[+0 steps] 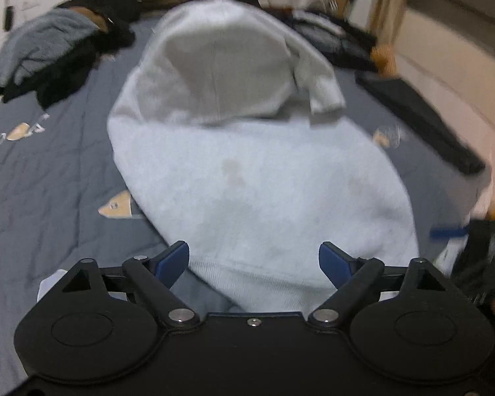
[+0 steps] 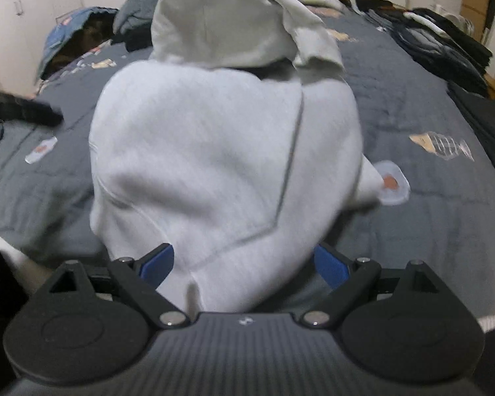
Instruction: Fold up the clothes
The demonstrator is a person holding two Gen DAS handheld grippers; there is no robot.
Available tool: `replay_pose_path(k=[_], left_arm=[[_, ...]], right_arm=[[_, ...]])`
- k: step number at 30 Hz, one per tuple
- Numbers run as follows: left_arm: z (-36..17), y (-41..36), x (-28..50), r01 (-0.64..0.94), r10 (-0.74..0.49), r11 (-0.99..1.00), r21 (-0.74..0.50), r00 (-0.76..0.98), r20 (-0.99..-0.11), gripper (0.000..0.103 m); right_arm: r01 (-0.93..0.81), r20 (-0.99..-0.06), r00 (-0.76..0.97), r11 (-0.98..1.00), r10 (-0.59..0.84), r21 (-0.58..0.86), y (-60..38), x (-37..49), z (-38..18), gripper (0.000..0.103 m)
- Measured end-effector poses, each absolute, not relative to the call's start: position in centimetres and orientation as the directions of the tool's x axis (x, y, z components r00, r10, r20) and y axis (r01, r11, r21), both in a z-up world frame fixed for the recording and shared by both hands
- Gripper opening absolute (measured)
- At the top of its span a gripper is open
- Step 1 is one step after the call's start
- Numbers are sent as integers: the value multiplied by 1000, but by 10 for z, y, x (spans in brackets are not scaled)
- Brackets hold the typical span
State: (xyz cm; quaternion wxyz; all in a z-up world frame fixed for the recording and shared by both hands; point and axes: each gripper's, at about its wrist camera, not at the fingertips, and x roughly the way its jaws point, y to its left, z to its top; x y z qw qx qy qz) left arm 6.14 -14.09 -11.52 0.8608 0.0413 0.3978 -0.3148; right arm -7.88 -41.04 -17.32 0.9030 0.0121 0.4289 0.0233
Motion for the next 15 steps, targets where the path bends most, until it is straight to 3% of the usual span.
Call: replay_pose_path(k=[5, 12, 15], left_arm=[[-113, -145, 49, 539, -558, 801, -260, 516, -650, 86], [-149, -151, 35, 416, -531, 845, -335, 591, -607, 86], [-159, -163, 30, 382, -437, 893, -240, 603, -667, 85]], right_arm=[[-145, -746, 651, 988, 138, 57, -387, -101, -181, 92], [-186, -716, 695, 979, 69, -86, -362, -107, -203, 92], [-205, -702, 709, 972, 67, -115, -359, -113, -211, 92]])
